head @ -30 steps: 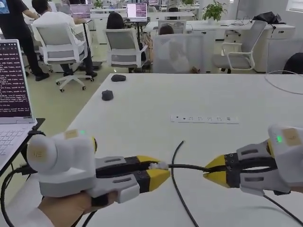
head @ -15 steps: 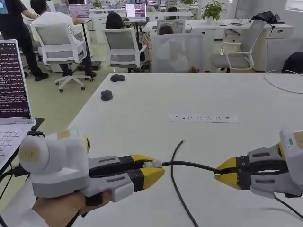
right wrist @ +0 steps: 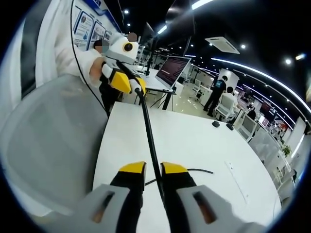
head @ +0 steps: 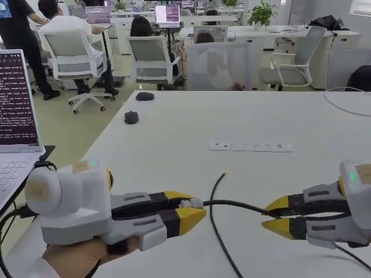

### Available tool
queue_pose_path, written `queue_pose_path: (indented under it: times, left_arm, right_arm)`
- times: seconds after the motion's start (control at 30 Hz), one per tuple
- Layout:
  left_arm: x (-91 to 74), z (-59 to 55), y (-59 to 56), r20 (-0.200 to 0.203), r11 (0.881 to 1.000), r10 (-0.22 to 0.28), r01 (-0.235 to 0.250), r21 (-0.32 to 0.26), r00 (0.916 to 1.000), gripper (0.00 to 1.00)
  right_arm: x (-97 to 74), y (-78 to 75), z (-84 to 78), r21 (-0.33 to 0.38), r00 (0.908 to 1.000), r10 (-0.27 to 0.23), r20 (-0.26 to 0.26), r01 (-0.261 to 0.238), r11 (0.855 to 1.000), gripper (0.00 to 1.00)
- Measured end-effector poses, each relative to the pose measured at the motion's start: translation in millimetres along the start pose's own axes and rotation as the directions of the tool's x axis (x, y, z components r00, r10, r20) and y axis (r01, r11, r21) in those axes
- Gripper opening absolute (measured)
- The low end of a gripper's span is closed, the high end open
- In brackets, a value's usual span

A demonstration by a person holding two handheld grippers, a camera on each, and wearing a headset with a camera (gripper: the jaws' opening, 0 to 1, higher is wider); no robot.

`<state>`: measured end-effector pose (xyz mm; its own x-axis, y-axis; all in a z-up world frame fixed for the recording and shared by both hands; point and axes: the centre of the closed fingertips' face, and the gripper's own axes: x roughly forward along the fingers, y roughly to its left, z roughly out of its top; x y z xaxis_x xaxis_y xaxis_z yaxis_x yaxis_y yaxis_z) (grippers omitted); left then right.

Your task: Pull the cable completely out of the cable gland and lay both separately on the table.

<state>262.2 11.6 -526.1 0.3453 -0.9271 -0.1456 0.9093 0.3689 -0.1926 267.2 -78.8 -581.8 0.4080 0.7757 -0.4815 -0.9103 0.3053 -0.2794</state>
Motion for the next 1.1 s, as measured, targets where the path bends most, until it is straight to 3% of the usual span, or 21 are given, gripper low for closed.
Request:
queue_pose_path:
  times: [0.27, 0.43, 0.6, 0.87, 1.1]
  left_arm:
    - [9.2, -3.9, -8.5, -0.013, 1.000, -0.024, 0.024, 0.005, 0.9996, 0.16]
    - [13.7, -6.8, -14.2, -0.025, 0.999, -0.044, 0.044, 0.010, 0.9987, 0.16]
    - [16.4, -8.2, -18.0, -0.034, 0.998, -0.058, 0.058, 0.014, 0.9977, 0.16]
    - [16.2, -11.4, -20.5, -0.044, 0.998, -0.064, 0.065, 0.019, 0.9970, 0.16]
    - [16.3, -6.6, -17.0, -0.020, 0.998, -0.047, 0.048, 0.035, 0.9987, 0.17]
  right_arm:
    - [2.9, 4.9, 21.1, -0.026, 0.9992, 0.010, 0.038, -0.009, 1.000, 0.18]
    - [10.2, 17.2, 49.4, -0.076, 0.9939, 0.051, 0.097, -0.044, 0.996, 0.18]
    - [18.5, 25.4, 64.5, -0.123, 0.9899, 0.086, 0.113, -0.072, 0.990, 0.17]
    - [24.5, 26.4, 66.7, -0.145, 0.9889, 0.100, 0.110, -0.083, 0.986, 0.08]
    - [23.6, 21.7, 70.6, -0.082, 0.9864, 0.077, 0.145, -0.066, 0.994, 0.07]
